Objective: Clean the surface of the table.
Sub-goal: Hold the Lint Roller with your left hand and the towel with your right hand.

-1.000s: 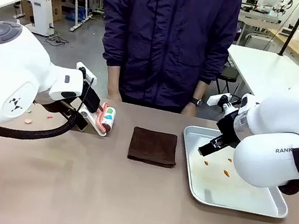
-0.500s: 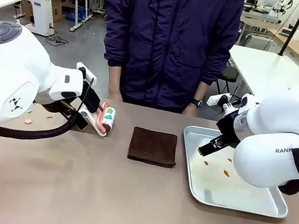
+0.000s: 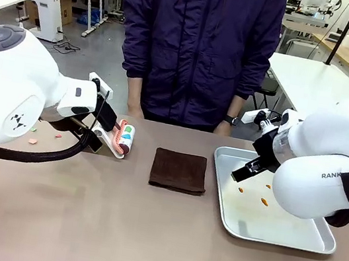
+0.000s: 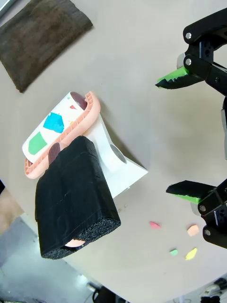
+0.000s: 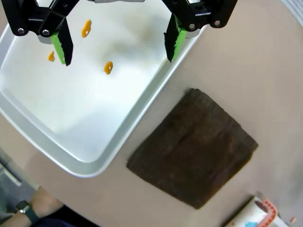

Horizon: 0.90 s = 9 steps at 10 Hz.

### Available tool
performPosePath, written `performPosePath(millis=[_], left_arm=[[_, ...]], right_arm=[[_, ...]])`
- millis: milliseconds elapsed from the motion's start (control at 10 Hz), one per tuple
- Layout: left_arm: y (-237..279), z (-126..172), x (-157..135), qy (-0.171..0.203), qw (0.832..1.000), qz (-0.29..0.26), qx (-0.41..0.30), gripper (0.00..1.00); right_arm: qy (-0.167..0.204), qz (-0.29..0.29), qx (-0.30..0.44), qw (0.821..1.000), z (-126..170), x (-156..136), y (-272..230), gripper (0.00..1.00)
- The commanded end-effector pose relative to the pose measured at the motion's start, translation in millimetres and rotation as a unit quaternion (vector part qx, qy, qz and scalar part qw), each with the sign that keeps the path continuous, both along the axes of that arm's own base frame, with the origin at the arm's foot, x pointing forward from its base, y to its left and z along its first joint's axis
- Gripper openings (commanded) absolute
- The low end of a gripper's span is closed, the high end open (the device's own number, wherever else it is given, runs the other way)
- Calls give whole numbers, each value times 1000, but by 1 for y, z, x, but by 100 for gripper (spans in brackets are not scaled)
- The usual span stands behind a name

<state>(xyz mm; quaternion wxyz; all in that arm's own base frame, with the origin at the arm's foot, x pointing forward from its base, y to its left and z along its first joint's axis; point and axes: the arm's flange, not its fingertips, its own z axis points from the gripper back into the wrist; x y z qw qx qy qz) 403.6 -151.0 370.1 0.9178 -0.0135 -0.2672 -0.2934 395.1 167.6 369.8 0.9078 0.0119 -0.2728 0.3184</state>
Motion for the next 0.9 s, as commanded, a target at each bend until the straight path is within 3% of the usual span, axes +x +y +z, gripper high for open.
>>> performPosePath(millis=[0,600,700,800], left_arm=[[0,0,0,0,1000,0,0,100],[0,0,0,0,1000,0,0,100],[0,12,-10,34,998,41,-22,100],[-1,29,-22,107,990,77,-48,100]], right_arm=[[0,0,0,1000,0,0,0,100],[0,0,0,1000,0,0,0,100],[21,-6,13,1000,11,-9,-2,100],[62,-35,34,997,25,-19,-7,100]])
